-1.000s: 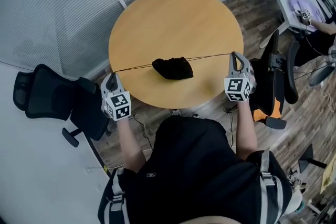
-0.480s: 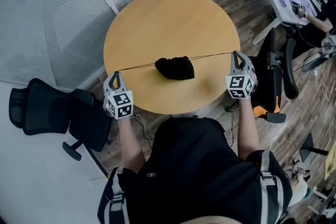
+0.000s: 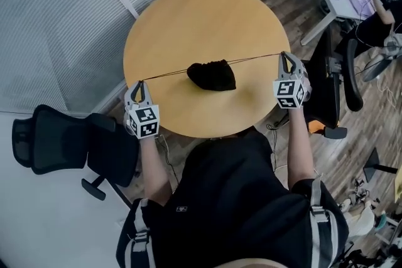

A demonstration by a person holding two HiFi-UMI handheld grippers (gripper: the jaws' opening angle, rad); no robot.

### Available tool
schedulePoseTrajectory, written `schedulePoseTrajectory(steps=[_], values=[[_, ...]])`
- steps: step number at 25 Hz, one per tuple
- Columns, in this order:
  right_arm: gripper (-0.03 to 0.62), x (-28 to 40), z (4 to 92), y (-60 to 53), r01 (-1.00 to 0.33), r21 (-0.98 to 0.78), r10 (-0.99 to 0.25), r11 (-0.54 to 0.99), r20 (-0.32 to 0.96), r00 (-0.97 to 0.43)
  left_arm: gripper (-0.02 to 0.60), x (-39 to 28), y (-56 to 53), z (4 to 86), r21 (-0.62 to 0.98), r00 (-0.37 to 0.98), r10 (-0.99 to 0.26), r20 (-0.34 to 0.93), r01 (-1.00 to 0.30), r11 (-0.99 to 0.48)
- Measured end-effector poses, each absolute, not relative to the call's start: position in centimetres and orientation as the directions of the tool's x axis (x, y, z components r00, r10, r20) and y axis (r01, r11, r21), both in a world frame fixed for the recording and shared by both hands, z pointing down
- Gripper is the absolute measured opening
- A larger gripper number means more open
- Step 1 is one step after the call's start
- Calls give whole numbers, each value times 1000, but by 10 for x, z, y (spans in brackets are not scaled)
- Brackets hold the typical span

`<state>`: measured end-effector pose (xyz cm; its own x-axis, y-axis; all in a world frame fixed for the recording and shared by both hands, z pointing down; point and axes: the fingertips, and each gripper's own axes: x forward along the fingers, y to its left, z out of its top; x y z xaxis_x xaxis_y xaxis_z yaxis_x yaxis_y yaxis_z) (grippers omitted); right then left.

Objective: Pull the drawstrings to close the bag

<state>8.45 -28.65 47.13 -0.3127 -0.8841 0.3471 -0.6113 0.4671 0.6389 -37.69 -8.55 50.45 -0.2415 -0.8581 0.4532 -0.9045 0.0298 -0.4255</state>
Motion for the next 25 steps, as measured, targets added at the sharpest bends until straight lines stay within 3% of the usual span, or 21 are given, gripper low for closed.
schedulePoseTrajectory(steps=[6, 14, 19, 25], values=[[64, 66, 462, -339, -624, 600, -866, 500, 348, -359, 28, -391, -131, 491, -448, -225, -869, 441, -894, 4], [64, 53, 396, -372, -715, 519, -882, 468, 229, -412, 29, -399, -166, 446, -429, -243, -907, 344, -900, 78], [64, 77, 483, -331, -714, 441, -833, 544, 389, -394, 29, -379, -130, 512, -361, -227, -862, 453, -931, 56], [64, 106, 616, -265, -720, 274, -678, 637, 644, -355, 29, -340, -78, 636, -264, -88, -746, 660, -957, -121]])
